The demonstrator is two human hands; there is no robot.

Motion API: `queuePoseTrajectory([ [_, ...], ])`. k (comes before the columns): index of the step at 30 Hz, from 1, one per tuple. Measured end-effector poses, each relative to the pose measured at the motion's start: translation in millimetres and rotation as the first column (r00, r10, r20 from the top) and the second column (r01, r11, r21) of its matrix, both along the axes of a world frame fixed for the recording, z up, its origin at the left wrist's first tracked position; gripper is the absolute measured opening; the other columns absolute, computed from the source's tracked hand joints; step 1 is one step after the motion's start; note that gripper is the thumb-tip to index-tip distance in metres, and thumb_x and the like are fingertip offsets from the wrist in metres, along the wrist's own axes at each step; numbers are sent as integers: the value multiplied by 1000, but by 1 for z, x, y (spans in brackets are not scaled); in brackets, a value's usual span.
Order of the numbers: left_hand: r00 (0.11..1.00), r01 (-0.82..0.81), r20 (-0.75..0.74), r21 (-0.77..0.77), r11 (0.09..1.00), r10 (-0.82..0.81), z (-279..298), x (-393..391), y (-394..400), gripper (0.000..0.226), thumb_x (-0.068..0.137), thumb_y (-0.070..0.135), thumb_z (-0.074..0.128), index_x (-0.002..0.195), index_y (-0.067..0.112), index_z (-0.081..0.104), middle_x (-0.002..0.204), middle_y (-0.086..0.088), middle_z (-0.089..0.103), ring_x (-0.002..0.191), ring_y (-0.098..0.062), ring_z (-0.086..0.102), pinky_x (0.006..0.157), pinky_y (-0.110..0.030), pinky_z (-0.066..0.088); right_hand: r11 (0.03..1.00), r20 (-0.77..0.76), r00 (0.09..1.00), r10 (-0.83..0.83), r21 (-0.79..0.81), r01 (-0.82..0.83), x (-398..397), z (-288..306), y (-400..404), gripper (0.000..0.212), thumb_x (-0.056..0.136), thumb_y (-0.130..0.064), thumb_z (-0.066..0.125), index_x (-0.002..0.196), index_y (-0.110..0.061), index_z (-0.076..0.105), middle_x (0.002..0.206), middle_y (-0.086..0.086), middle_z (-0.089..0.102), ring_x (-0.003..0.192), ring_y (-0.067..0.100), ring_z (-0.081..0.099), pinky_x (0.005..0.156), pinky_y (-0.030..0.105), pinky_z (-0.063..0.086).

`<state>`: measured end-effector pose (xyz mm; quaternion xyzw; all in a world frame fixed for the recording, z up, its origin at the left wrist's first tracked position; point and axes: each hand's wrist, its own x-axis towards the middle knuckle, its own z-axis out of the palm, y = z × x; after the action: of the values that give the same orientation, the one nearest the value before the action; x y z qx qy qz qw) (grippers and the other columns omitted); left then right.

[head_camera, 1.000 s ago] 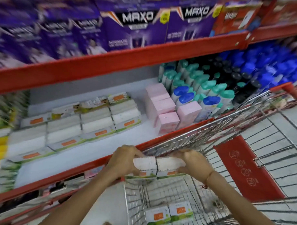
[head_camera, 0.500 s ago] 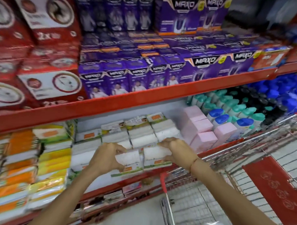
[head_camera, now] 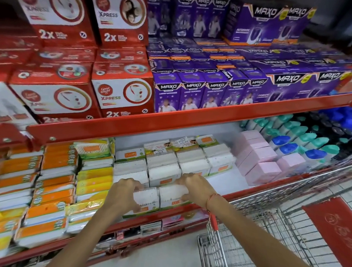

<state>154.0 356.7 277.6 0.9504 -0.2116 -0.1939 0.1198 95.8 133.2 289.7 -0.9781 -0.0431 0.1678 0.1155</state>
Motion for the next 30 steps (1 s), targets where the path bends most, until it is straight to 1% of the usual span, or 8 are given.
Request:
queuePoseTrajectory([
  [10,1000,17,11,29,999,-17,-7,-11,8,61,63,34,84,117,21,57,119,2,62,108,-15,59,89,-32,53,1000,8,1000,12,7,-12,1,-13,7,62,77,-19,74,134,-17,50,137,7,56,125,25,51,108,37,42],
  [15,998,42,35,38,998,-43,-2,-16,-1,67,68,35,79,127,22,50,128,1,55,116,-17,53,94,-32,49,999,24,999,39,33,-40,-3,-13,1,63,80,-20,72,137,-17,47,140,8,52,126,25,49,108,36,42],
  [17,997,42,70,-28,999,-40,3,-22,-11,66,73,37,76,131,24,48,132,3,52,120,-17,48,96,-31,47,996,49,999,7,84,-11,-8,-12,-6,64,80,-21,71,138,-18,44,142,7,49,128,24,48,108,35,41],
  [19,993,60,112,-149,987,-43,8,-29,-24,55,80,38,70,129,25,50,131,4,52,121,-16,47,97,-28,43,990,99,994,-45,138,31,-17,-11,-17,60,82,-24,69,137,-20,45,142,5,50,128,23,48,107,33,42],
  [21,986,105,152,-267,958,-66,10,-38,-40,42,84,37,65,123,23,56,125,5,57,117,-15,50,96,-28,43,982,163,981,-102,172,74,-31,-10,-33,51,85,-28,66,133,-20,51,138,5,54,126,22,50,106,34,43],
  [23,982,144,168,-344,928,-90,11,-52,-68,31,86,33,64,115,21,62,115,4,63,108,-14,57,94,-29,47,966,208,962,-178,226,130,-50,-15,-57,39,87,-28,64,124,-18,59,128,6,62,116,22,57,100,37,48],
  [26,971,221,180,-398,890,-160,6,-69,-114,21,85,25,65,104,16,69,104,0,69,95,-16,63,87,-28,49,932,211,933,-290,285,225,-77,-28,-91,26,84,-24,66,109,-15,68,108,6,71,98,21,66,89,37,54],
  [30,955,297,131,-405,865,-266,-11,-88,-173,18,85,24,64,101,17,70,103,0,71,96,-16,65,87,-30,51,908,121,928,-351,287,306,-111,-46,-129,22,83,-18,66,104,-14,71,103,7,73,91,25,68,84,37,56],
])
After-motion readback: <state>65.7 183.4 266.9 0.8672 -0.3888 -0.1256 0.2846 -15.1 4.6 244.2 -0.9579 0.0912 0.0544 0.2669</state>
